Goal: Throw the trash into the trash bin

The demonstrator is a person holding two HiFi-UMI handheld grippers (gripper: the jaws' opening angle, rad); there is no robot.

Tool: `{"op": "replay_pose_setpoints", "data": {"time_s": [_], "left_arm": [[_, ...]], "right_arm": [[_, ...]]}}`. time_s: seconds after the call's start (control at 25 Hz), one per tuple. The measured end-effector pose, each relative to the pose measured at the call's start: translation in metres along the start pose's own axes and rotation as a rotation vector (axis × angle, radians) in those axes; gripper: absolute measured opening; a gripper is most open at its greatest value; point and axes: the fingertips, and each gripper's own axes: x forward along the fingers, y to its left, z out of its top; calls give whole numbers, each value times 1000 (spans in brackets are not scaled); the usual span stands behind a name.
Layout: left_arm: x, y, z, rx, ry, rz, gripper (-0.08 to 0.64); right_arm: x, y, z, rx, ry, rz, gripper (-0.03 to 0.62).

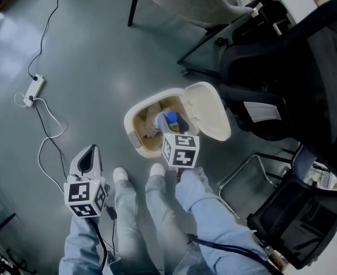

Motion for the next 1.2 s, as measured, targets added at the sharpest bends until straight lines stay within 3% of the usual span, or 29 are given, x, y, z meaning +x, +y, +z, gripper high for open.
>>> {"op": "replay_pose_setpoints", "data": {"time_s": [0.08,0.72,1.12,1.2], "left_arm": [[-1,-1,-1,-6,0,0,9],[-10,-22,-2,13,-14,-21,9],[-33,-23,17,15,-54,-16,9],[-40,-25,28,2,-71,-18,9]], "right_arm": [[-1,-2,1,13,1,4,232],[-28,-11,2,9,-6,-3,233],[-69,6,26,-14,-36,18,221],[-86,11,35,-16,-40,26,187]]}}
